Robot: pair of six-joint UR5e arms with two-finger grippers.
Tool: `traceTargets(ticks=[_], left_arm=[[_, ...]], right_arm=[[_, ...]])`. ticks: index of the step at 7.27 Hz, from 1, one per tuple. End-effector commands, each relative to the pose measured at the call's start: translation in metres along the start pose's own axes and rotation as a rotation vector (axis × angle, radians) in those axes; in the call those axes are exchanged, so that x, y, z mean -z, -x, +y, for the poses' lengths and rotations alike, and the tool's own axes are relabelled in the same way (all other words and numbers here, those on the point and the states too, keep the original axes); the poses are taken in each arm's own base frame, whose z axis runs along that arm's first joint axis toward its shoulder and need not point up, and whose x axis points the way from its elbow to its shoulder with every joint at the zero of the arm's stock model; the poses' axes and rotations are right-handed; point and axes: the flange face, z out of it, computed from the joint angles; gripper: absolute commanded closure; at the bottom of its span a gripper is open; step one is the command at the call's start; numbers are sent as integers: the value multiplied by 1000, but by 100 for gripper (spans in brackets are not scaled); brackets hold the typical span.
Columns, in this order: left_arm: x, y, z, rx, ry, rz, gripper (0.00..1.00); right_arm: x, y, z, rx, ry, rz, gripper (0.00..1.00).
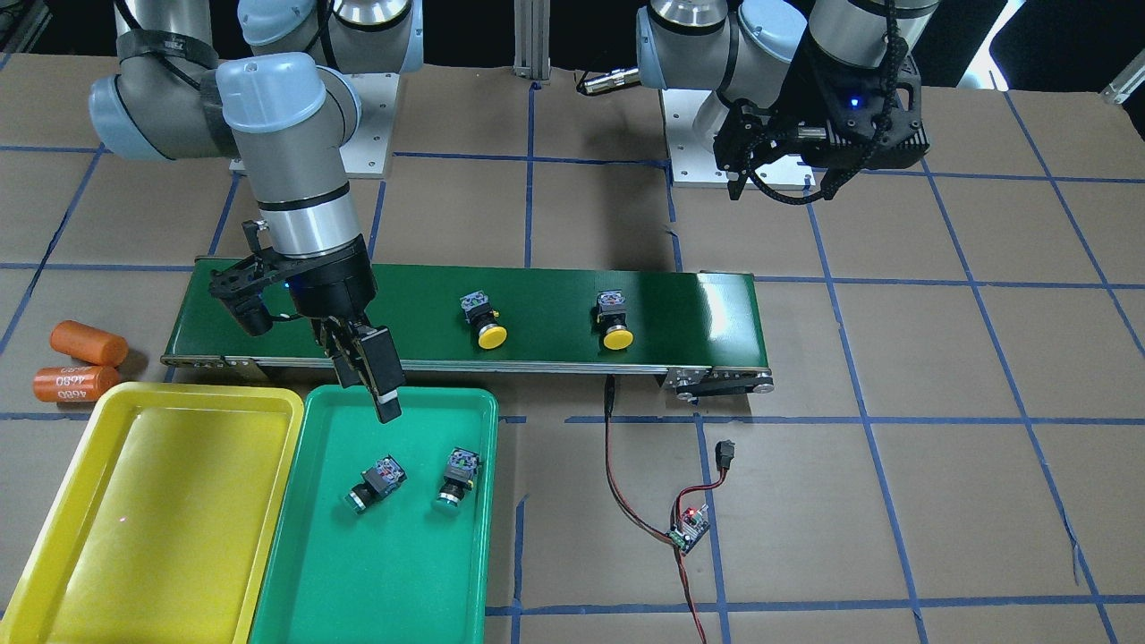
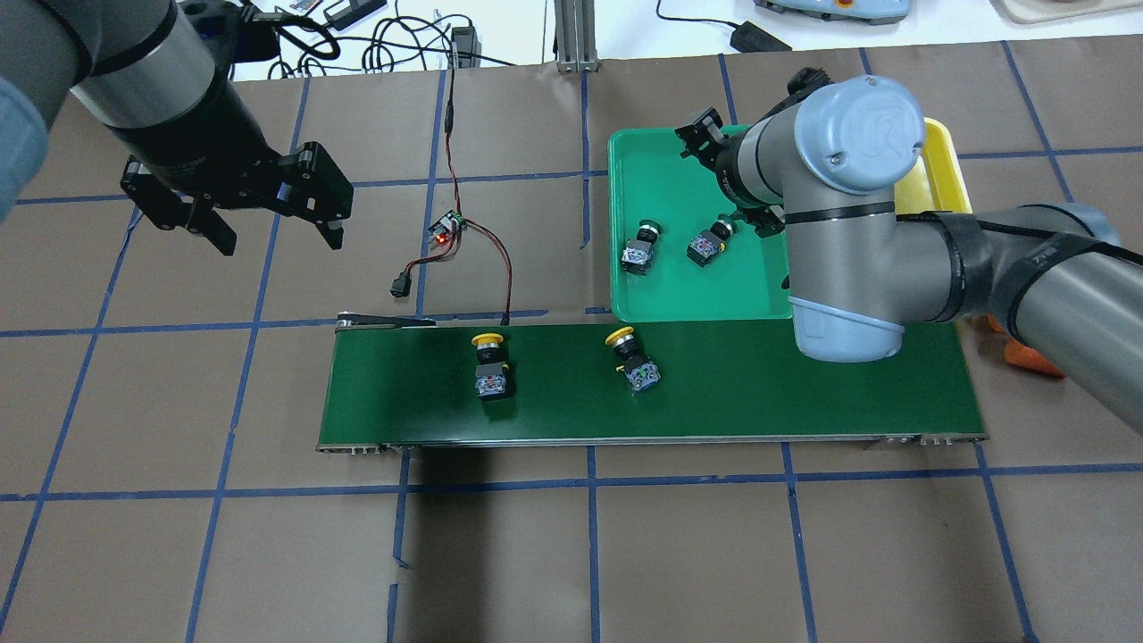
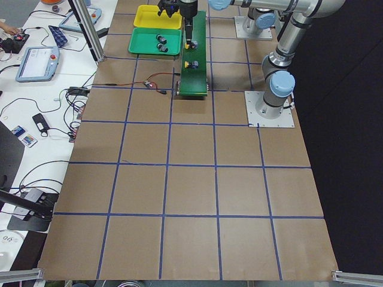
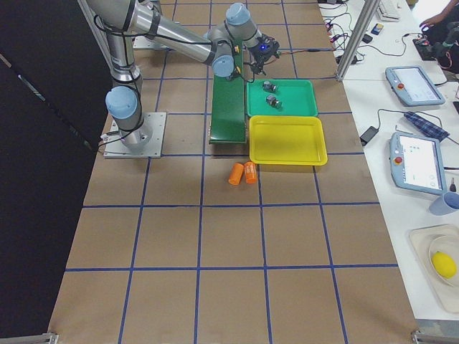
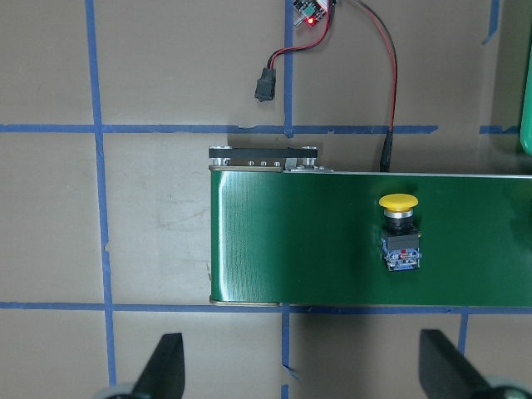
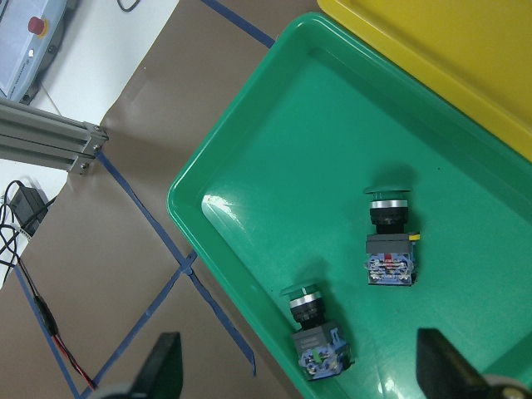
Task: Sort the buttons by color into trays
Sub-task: 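Move the right gripper to a yellow button on the belt and grasp it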
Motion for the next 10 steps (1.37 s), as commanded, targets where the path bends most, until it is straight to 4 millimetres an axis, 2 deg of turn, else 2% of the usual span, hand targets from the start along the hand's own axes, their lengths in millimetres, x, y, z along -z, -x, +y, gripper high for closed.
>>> traceTargets(ticks=[1, 2, 3, 4, 5, 6, 7, 8, 9, 10], left_arm=[[-2, 10, 11, 17, 38, -4, 0], [-5, 10, 19, 6, 67, -4, 0], [-7, 9, 18, 34, 60, 12, 0], [-7, 13, -9, 98, -31, 15, 0], [5, 21, -3, 124, -45, 15, 0], [-11, 27, -12, 162, 23, 27, 0], [-3, 20, -5, 147, 8, 26, 0], [19, 17, 10, 145, -20, 41, 0], [19, 15, 14, 141, -2, 43, 0], [23, 15, 8, 138, -11, 45, 0]], right_arm=[[6, -24, 20, 3, 23, 29, 0], [13, -38, 30, 37, 67, 93, 0], [18, -46, 34, 217, 166, 212, 0], [27, -46, 29, 347, 193, 293, 0], [32, -47, 33, 429, 257, 318, 0], [35, -42, 42, 628, 287, 286, 0], [33, -39, 52, 845, 324, 253, 0], [31, -39, 53, 947, 342, 239, 0], [25, -41, 55, 949, 356, 245, 0], [16, -44, 56, 945, 375, 255, 0]])
